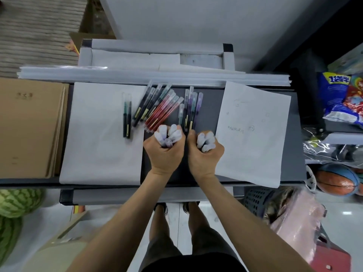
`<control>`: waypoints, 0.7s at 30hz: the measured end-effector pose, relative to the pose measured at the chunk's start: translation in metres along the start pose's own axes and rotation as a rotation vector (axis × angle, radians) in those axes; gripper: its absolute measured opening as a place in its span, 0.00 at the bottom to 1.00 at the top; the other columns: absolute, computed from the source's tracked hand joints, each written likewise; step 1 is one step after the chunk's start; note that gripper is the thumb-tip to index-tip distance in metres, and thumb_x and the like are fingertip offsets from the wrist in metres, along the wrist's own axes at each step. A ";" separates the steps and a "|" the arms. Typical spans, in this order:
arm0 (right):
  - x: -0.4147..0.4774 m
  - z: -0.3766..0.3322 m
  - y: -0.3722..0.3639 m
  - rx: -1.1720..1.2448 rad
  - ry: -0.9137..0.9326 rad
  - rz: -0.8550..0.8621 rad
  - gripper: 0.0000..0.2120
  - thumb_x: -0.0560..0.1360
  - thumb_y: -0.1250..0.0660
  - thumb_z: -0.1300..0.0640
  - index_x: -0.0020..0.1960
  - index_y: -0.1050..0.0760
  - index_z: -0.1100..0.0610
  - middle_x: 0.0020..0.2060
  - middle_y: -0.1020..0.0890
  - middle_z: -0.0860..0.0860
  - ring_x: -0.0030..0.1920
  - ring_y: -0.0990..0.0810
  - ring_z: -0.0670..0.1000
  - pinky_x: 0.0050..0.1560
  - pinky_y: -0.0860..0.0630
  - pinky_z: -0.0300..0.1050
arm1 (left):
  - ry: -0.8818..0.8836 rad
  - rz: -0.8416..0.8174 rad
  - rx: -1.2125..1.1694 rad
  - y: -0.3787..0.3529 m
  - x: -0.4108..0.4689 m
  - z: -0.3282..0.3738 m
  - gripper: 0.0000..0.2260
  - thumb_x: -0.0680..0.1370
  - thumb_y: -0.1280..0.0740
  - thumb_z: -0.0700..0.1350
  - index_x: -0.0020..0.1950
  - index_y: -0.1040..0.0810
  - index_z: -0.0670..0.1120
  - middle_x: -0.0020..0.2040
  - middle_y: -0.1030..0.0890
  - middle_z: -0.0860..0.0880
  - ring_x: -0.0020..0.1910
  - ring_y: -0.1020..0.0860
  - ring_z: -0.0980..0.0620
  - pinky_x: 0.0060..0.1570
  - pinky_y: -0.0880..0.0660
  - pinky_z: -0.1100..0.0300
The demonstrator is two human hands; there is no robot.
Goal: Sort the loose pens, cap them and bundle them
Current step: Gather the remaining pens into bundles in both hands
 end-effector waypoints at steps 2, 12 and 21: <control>-0.003 0.007 0.002 -0.030 -0.026 -0.006 0.24 0.74 0.28 0.52 0.29 0.39 0.40 0.25 0.34 0.40 0.29 0.38 0.42 0.30 0.38 0.40 | -0.024 -0.032 0.019 0.001 -0.008 -0.002 0.24 0.73 0.31 0.27 0.24 0.40 0.42 0.28 0.34 0.45 0.27 0.33 0.53 0.31 0.37 0.71; -0.004 0.005 0.003 -0.010 -0.095 -0.035 0.24 0.73 0.27 0.51 0.30 0.41 0.48 0.25 0.35 0.41 0.29 0.36 0.43 0.30 0.35 0.42 | 0.072 0.007 0.097 0.010 -0.018 -0.007 0.18 0.81 0.29 0.52 0.35 0.26 0.45 0.34 0.25 0.57 0.32 0.25 0.59 0.36 0.30 0.69; 0.003 0.007 0.004 -0.009 -0.198 -0.061 0.23 0.79 0.30 0.43 0.35 0.33 0.56 0.26 0.31 0.51 0.29 0.31 0.45 0.30 0.31 0.42 | 0.144 0.057 0.150 0.010 -0.012 -0.004 0.18 0.82 0.30 0.47 0.36 0.34 0.51 0.32 0.28 0.64 0.29 0.29 0.64 0.33 0.36 0.74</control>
Point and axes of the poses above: each hand's wrist, its own x-axis towards the middle knuckle, its own y-axis out of the back of the hand, z = x × y, the point moved 6 cm from there along x, towards the middle knuckle
